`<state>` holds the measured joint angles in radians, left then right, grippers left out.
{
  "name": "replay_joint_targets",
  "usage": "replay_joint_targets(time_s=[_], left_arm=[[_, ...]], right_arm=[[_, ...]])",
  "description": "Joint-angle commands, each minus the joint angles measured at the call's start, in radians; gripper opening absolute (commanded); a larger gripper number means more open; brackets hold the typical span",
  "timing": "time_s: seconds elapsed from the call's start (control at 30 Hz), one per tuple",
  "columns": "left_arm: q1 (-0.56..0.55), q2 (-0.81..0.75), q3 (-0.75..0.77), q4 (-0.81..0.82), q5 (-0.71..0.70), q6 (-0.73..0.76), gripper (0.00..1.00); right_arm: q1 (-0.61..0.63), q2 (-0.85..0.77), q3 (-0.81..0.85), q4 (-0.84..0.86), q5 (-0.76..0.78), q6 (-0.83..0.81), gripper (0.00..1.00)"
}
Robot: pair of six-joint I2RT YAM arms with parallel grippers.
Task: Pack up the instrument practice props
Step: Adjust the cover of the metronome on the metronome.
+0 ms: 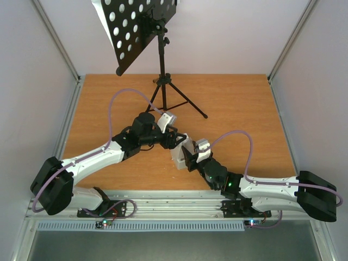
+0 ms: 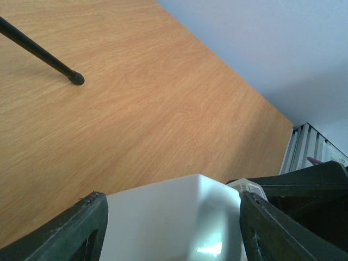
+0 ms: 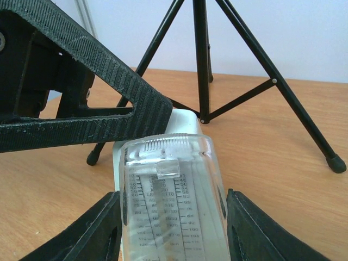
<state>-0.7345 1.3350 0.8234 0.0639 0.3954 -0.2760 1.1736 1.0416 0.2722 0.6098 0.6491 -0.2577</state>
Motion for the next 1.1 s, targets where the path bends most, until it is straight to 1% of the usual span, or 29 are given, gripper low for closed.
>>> replay_joint_targets(time_s=[0.0,0.1,0.27,0.83,0.9,1.0,1.07], left_arm=[[-0.009,0.023,0.012,-0.041,0.010,0.023,0.67],[-0.009,0.022,0.011,-0.041,0.008,0.023,0.67],[-0.010,0.021,0.010,-0.039,0.005,0.022,0.67],[-0.010,0.009,0.008,-0.033,0.006,0.011,0.67],[-0.010,-0.008,0.009,-0.023,0.012,0.002,0.70],[-0.010,-0.039,0.010,-0.014,0.010,-0.013,0.77],[-0.010,-0.059,0.015,-0.029,-0.005,-0.015,0.77]], right_arm=[[0.012,-0.010,0.004,0.035,-0.007,0.036,0.45],[0.018,-0.030,0.015,0.012,-0.003,0.016,0.45],[0.057,-0.056,0.027,0.003,0.049,-0.029,0.45],[0.113,-0.053,0.052,-0.029,0.136,-0.039,0.45],[0.115,-0.047,0.057,-0.033,0.145,-0.035,0.45],[0.116,-0.035,0.065,-0.041,0.164,-0.019,0.45],[0.116,-0.027,0.067,-0.046,0.175,-0.013,0.45]])
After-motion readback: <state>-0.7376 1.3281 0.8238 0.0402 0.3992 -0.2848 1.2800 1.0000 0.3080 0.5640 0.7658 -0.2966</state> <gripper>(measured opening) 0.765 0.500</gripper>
